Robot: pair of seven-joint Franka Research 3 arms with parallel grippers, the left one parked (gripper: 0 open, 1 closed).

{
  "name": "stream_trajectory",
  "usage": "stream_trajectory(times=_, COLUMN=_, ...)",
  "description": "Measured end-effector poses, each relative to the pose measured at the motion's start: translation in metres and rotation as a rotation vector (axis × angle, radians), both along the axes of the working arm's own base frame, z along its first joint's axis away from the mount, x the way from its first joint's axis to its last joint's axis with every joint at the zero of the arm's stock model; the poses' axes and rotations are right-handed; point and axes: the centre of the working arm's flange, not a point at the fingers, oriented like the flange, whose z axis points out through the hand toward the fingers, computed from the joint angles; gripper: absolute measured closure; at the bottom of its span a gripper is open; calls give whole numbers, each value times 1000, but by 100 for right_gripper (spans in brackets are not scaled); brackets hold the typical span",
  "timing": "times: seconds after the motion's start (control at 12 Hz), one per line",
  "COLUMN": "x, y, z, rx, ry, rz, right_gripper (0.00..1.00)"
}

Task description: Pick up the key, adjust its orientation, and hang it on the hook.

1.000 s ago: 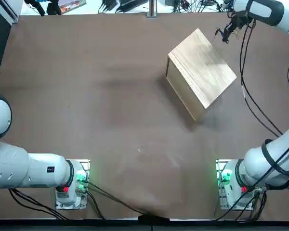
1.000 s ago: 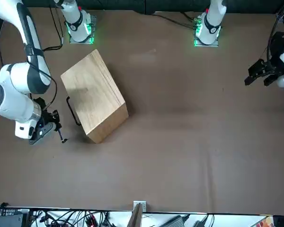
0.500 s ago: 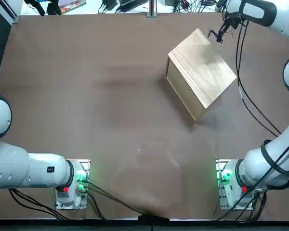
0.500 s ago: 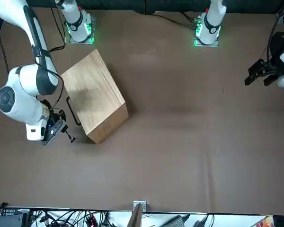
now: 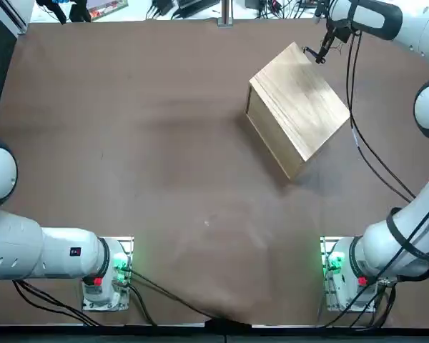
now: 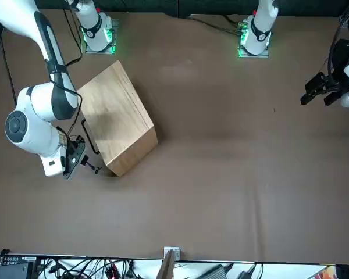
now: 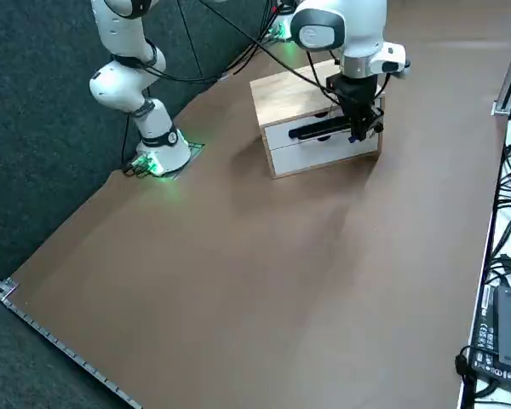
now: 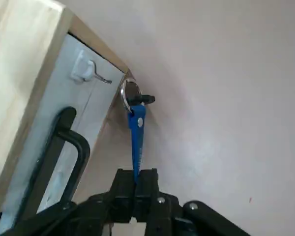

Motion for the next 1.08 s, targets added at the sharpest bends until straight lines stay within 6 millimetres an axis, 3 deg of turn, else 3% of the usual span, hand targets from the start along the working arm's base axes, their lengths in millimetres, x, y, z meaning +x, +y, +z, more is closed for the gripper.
stream_trajectory(times=1.08, x=-1, y=10, z=-12, rx=5, ry=10, rz=125, right_gripper=96)
